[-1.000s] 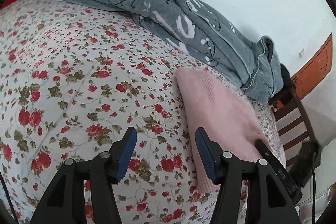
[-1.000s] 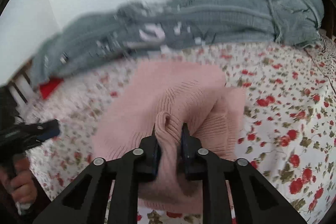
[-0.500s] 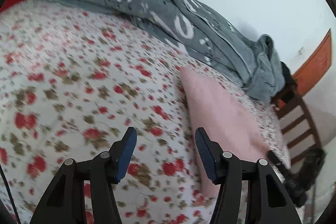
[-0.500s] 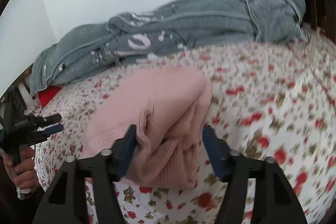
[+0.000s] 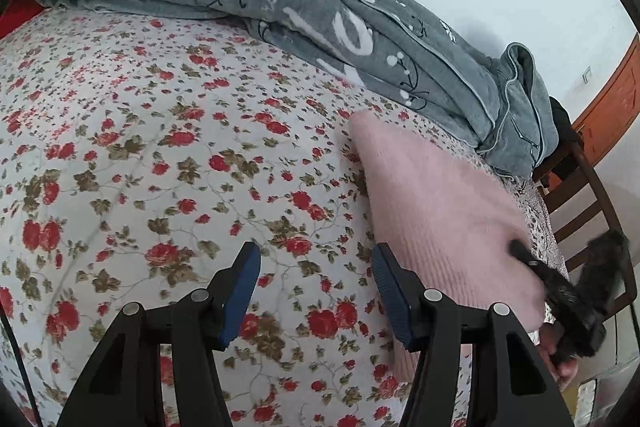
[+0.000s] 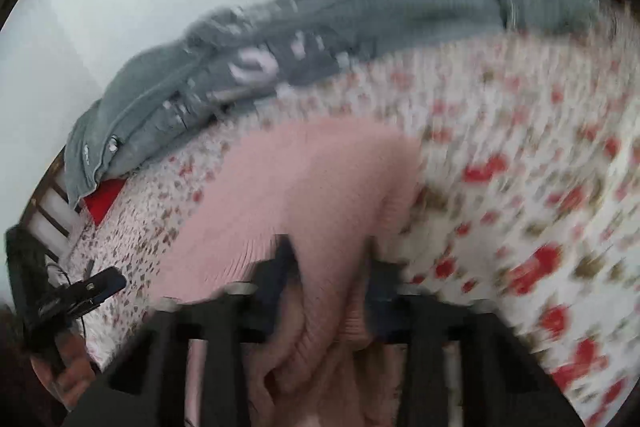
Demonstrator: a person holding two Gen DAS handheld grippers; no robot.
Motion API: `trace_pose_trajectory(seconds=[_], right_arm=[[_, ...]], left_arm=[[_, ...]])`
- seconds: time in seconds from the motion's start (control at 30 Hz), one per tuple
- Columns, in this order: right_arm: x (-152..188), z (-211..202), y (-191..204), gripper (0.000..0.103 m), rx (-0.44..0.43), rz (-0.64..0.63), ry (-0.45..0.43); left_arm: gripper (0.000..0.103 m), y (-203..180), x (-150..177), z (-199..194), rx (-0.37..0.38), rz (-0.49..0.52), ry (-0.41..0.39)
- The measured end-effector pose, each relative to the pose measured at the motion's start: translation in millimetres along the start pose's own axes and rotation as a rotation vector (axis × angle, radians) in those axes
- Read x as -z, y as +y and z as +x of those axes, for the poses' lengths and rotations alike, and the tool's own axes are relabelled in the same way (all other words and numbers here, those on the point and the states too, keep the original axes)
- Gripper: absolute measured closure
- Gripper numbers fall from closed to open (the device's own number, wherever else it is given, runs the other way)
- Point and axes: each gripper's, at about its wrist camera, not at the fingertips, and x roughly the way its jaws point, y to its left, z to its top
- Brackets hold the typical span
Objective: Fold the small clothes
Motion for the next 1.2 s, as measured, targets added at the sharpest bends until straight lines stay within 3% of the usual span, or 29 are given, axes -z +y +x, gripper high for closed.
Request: trace_pose_trajectory(seconds=[0.07, 0.13, 0.3, 0.43, 0.5, 0.53, 0.6, 0.67, 0.77, 0.87, 0.97, 1.0, 1.07, 1.13, 1.2], right_arm=[[2.9, -3.2, -10.5, 0.089, 0.008, 0.021, -0.016], [9.8, 12.8, -20.7, 0.09, 0.051, 0.028, 0.036], [9.9, 2.9, -32.8, 0.09, 0.015, 0.082, 0.011], [4.0, -12.9, -22.3, 0.09, 0.019, 0.047, -0.05], [6.1, 4.8, -17.4, 0.089, 0.074, -0.007, 0.009], [9.1, 14.0, -19.5, 0.087, 0.09, -0.025, 0.047], [10.6, 9.4, -25.9, 0.079, 0.102, 0.004, 0.038], [7.4, -10.8, -29.2, 0.062, 0.091, 0.042, 0.014], [3.3, -41.4, -21.6, 0.062, 0.079, 0.056, -0.058], [5.1, -53.1, 10.0, 0.062, 0.079, -0.048, -0.118], [23.7, -37.2, 50.2, 0.062, 0.104, -0.227, -0.136], [33.5, -28.9, 59.2, 0.062, 0.123, -0.29, -0.136], [58.0, -8.0, 66.2, 0.066, 0.243, -0.406, -0.128], [71.2, -0.8, 54.3, 0.066, 0.294, -0.41, -0.126], [75.0, -4.6, 35.5, 0.068, 0.289, -0.364, -0.125]], left_arm=[[0.047, -6.9, 0.1, 4.3, 0.021, 0.005, 0.011], [0.047, -16.4, 0.8, 7.6, 0.05, 0.021, 0.028], [0.047, -40.5, 5.5, 2.5, 0.092, 0.098, 0.03], [0.047, -52.7, 9.2, -3.4, 0.095, 0.141, 0.021], [0.047, -54.1, 11.5, -4.5, 0.094, 0.143, 0.022], [0.047, -53.6, 12.5, -5.2, 0.091, 0.141, 0.023], [0.047, -52.0, 15.4, -7.1, 0.094, 0.139, 0.028], [0.047, -50.2, 17.2, -10.6, 0.09, 0.14, 0.02], [0.047, -53.7, 14.1, -9.8, 0.085, 0.14, 0.006], [0.047, -64.7, 13.1, -1.9, 0.084, 0.151, -0.01], [0.049, -76.6, 22.0, 5.6, 0.092, 0.183, -0.051], [0.049, -80.0, 28.0, 8.2, 0.124, 0.208, -0.071], [0.049, -86.1, 41.6, 16.4, 0.107, 0.267, -0.091], [0.05, -90.5, 58.0, 30.5, 0.081, 0.331, -0.056], [0.05, -91.3, 70.2, 38.6, 0.069, 0.367, -0.028]])
